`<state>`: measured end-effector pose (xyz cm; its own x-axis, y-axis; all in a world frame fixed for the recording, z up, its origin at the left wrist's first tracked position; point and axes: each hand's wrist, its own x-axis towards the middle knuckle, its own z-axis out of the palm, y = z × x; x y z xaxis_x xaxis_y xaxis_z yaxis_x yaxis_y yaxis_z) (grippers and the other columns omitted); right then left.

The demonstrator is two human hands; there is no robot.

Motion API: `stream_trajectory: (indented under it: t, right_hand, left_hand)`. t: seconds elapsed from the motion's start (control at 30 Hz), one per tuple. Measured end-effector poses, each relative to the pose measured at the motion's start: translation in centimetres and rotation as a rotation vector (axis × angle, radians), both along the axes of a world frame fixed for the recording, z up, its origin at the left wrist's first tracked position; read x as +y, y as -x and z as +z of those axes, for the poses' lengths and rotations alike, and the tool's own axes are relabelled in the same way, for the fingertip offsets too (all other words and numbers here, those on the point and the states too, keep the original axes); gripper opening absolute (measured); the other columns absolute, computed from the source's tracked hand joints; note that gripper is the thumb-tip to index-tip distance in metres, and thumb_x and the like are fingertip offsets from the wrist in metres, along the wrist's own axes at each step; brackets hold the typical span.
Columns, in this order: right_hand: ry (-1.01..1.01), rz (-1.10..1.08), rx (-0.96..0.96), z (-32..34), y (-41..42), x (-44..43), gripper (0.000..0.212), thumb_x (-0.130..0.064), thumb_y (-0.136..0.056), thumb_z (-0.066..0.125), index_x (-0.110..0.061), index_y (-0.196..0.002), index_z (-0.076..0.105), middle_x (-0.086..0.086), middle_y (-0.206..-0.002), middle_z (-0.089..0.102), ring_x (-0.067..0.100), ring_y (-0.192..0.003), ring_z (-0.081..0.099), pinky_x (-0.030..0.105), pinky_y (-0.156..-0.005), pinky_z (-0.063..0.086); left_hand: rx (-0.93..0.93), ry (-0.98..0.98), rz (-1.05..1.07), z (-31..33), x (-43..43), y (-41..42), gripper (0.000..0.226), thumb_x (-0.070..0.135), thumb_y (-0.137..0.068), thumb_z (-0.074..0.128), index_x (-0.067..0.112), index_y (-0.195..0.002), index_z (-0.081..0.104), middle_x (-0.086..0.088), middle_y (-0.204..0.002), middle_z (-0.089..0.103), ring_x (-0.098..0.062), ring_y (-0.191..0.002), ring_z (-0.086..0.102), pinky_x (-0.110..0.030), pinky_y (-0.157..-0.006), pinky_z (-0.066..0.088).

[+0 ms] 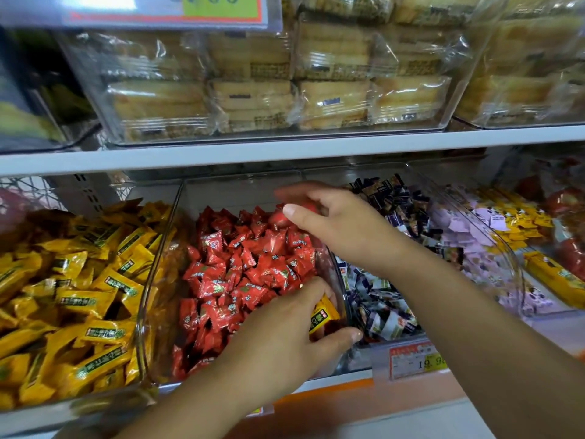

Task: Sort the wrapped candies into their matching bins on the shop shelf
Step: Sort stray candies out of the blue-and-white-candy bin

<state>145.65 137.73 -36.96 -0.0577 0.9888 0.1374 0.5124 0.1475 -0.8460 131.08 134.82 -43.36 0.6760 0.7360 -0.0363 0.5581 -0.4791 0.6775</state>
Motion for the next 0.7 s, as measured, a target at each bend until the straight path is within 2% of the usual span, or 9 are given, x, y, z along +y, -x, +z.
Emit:
stream_trajectory:
  t: [0.03,0.13,0.23,0.3,0.4,0.47,0.5,0.6,0.7]
  right_hand:
    - [0.031,0.033,0.022,0.0,0.1,0.1,0.031,-0.033,-0.098,0.052,-0.030,-0.128,0.059,-0.023,-0.110,0.063,-0.008,-0.104,0.058,0.009,-0.090,0.041]
    - [0.069,0.031,0.081,-0.2,-0.1,0.2,0.034,-0.037,-0.100,0.047,-0.030,-0.131,0.056,-0.030,-0.101,0.058,-0.006,-0.099,0.060,0.012,-0.093,0.042]
    - [0.076,-0.011,0.158,0.0,-1.6,-0.1,0.025,-0.025,-0.100,0.049,-0.028,-0.122,0.061,-0.012,-0.114,0.068,0.008,-0.098,0.068,0.031,-0.094,0.052]
    - [0.058,-0.005,0.123,0.3,-3.6,-0.9,0.021,-0.012,-0.098,0.052,-0.022,-0.108,0.068,-0.003,-0.098,0.074,0.011,-0.090,0.070,0.034,-0.080,0.058]
    - [0.348,0.076,-0.121,0.4,-6.7,-3.2,0.018,-0.006,-0.095,0.055,-0.016,-0.097,0.069,0.005,-0.084,0.074,0.018,-0.079,0.072,0.027,-0.063,0.057]
    - [0.630,0.177,-0.285,-0.8,-8.2,-4.5,0.016,-0.010,-0.095,0.056,-0.019,-0.095,0.070,0.002,-0.087,0.075,0.015,-0.081,0.071,0.026,-0.066,0.057]
    - [0.685,0.221,-0.384,-1.5,-8.5,-4.9,0.017,-0.014,-0.095,0.056,-0.023,-0.096,0.071,-0.003,-0.091,0.075,0.009,-0.083,0.070,0.025,-0.071,0.056]
    - [0.644,0.332,-0.654,-2.9,-7.9,-5.3,0.026,-0.025,-0.098,0.050,-0.033,-0.116,0.068,-0.021,-0.108,0.066,-0.002,-0.100,0.060,0.019,-0.088,0.046]
    - [0.675,0.384,-0.776,-3.1,-7.2,-5.1,0.035,-0.030,-0.102,0.042,-0.032,-0.135,0.052,-0.014,-0.134,0.055,0.004,-0.118,0.051,0.019,-0.093,0.039]
  left_hand:
    - [0.001,-0.002,-0.001,0.0,0.0,0.0,0.035,0.065,-0.082,0.056,0.036,-0.094,0.040,0.004,-0.075,0.058,-0.013,-0.066,0.056,-0.042,-0.062,0.049]
    - [0.001,-0.005,-0.003,0.1,0.1,-0.1,0.036,0.065,-0.082,0.056,0.036,-0.094,0.040,0.002,-0.074,0.058,-0.015,-0.067,0.057,-0.043,-0.063,0.049]
    - [-0.021,0.005,-0.004,0.1,0.0,0.0,0.033,0.064,-0.082,0.057,0.039,-0.093,0.040,0.005,-0.071,0.058,-0.012,-0.064,0.056,-0.035,-0.058,0.045]
    - [-0.023,0.007,-0.006,0.3,-0.1,0.0,0.033,0.065,-0.081,0.057,0.039,-0.093,0.040,0.007,-0.069,0.056,-0.011,-0.061,0.055,-0.032,-0.056,0.042]
    - [-0.030,0.019,-0.004,0.3,-0.1,0.0,0.034,0.066,-0.080,0.055,0.038,-0.093,0.040,0.006,-0.068,0.056,-0.013,-0.062,0.058,-0.039,-0.059,0.047]
    - [-0.020,0.018,-0.003,0.4,-0.2,0.0,0.035,0.067,-0.080,0.054,0.038,-0.093,0.040,0.004,-0.069,0.057,-0.014,-0.061,0.059,-0.042,-0.060,0.048]
    - [-0.010,0.011,-0.001,0.4,-0.3,-0.1,0.035,0.067,-0.079,0.054,0.039,-0.093,0.039,0.005,-0.070,0.057,-0.012,-0.060,0.057,-0.039,-0.059,0.047]
    - [0.014,-0.004,-0.002,0.5,-0.4,-0.1,0.035,0.069,-0.078,0.050,0.040,-0.094,0.037,0.013,-0.074,0.058,-0.010,-0.058,0.052,-0.027,-0.053,0.038]
    - [0.028,0.009,-0.008,0.6,-0.4,-0.3,0.040,0.073,-0.073,0.046,0.040,-0.093,0.037,0.016,-0.071,0.056,-0.008,-0.054,0.047,-0.021,-0.050,0.032]
